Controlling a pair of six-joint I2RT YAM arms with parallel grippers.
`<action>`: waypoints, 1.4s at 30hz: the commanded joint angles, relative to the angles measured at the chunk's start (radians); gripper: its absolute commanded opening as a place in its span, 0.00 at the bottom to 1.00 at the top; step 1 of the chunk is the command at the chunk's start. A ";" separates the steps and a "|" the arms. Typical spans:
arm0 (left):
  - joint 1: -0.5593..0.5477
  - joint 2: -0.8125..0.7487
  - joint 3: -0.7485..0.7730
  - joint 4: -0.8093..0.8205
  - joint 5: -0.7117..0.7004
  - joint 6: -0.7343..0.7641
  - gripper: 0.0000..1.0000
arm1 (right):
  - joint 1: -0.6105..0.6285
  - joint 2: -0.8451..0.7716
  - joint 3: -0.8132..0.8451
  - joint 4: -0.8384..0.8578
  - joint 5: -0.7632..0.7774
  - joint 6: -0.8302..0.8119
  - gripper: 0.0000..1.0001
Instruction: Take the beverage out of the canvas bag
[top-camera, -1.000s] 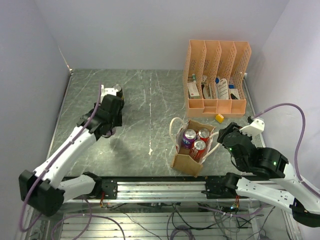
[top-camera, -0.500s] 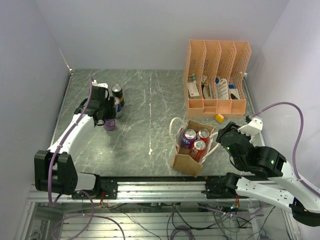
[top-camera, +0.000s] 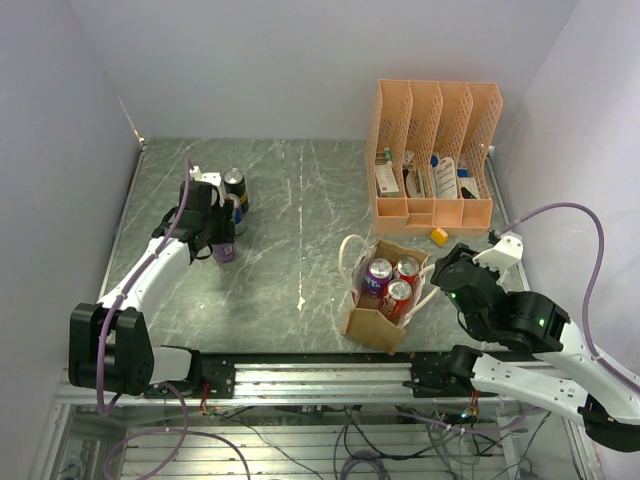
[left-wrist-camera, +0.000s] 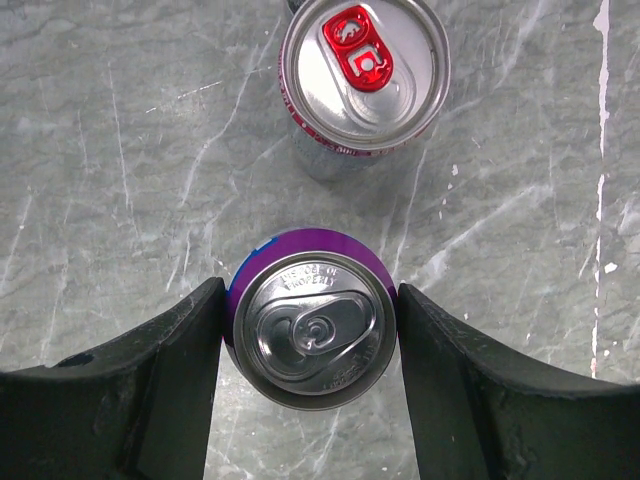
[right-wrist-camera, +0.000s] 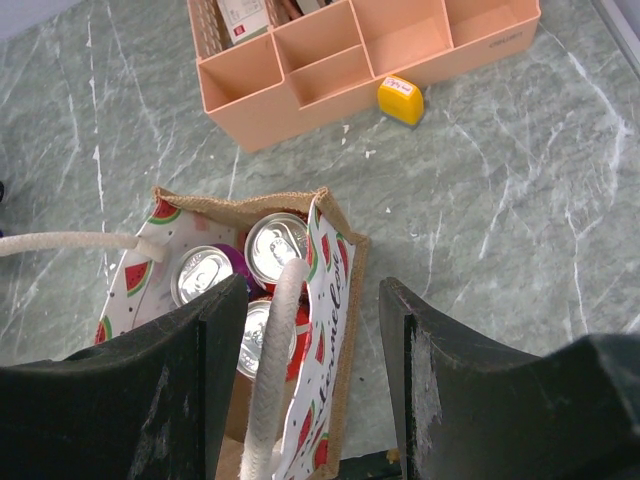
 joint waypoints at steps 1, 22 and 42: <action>0.000 -0.018 0.013 0.119 0.020 0.020 0.07 | 0.005 -0.014 0.005 0.001 0.022 0.007 0.55; 0.001 0.029 0.023 0.098 0.029 -0.010 0.12 | 0.004 -0.019 0.007 0.003 0.020 0.005 0.55; 0.020 -0.063 0.077 -0.037 0.027 -0.065 0.84 | 0.004 -0.039 0.007 0.008 0.017 0.004 0.55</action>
